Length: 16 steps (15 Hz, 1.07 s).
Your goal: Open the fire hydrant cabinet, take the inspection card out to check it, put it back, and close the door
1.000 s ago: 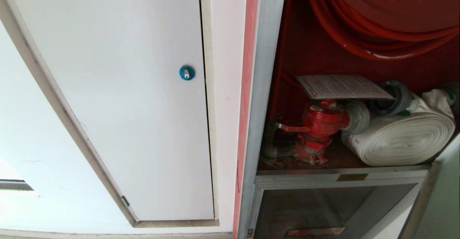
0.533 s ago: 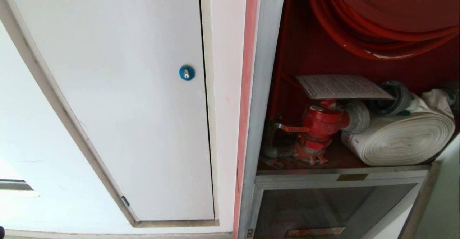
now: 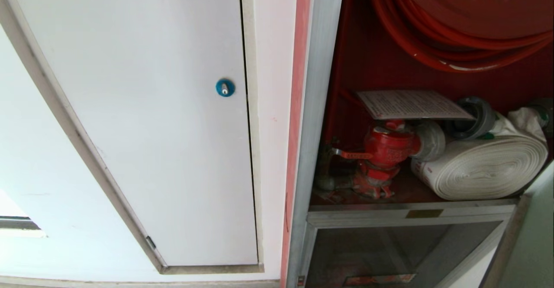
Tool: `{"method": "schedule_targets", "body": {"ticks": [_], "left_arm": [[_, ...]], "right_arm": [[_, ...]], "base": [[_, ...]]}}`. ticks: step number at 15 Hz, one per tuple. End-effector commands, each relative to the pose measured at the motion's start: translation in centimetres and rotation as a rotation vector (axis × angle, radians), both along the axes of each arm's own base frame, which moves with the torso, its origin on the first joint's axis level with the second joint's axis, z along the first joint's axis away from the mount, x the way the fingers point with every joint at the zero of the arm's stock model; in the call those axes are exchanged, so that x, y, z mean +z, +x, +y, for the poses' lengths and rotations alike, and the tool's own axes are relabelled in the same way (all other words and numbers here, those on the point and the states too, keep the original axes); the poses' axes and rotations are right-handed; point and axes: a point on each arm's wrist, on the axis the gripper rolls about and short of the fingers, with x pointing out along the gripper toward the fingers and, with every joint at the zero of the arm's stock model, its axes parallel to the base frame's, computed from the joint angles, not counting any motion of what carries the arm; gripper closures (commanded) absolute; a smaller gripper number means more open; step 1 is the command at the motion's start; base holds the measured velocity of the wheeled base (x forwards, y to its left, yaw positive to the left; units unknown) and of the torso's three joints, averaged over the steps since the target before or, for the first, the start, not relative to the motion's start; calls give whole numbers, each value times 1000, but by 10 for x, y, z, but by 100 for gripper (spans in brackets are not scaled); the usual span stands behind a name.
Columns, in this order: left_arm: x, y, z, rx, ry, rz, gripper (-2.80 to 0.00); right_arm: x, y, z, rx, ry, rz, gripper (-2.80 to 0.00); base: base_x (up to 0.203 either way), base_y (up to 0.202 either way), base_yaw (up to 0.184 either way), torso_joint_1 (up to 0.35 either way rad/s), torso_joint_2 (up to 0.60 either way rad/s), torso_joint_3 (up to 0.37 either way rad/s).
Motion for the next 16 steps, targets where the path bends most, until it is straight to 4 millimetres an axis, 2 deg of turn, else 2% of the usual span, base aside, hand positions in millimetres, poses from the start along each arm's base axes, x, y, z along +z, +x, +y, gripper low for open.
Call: {"method": "schedule_targets", "body": {"ticks": [1, 4, 16], "left_arm": [[-3, -3, 0, 2, 1, -19, 0], [-13, -2, 0, 17, 1, 79, 0], [-13, -2, 1, 34, -85, 91, 0]], "right_arm": [[0, 0, 0, 0, 0, 2, 0], [0, 0, 0, 0, 0, 0, 0], [0, 0, 0, 0, 0, 0, 0]], "base": [[0, 0, 0, 0, 0, 0], [0, 0, 0, 0, 0, 0], [0, 0, 0, 0, 0, 0]]}}
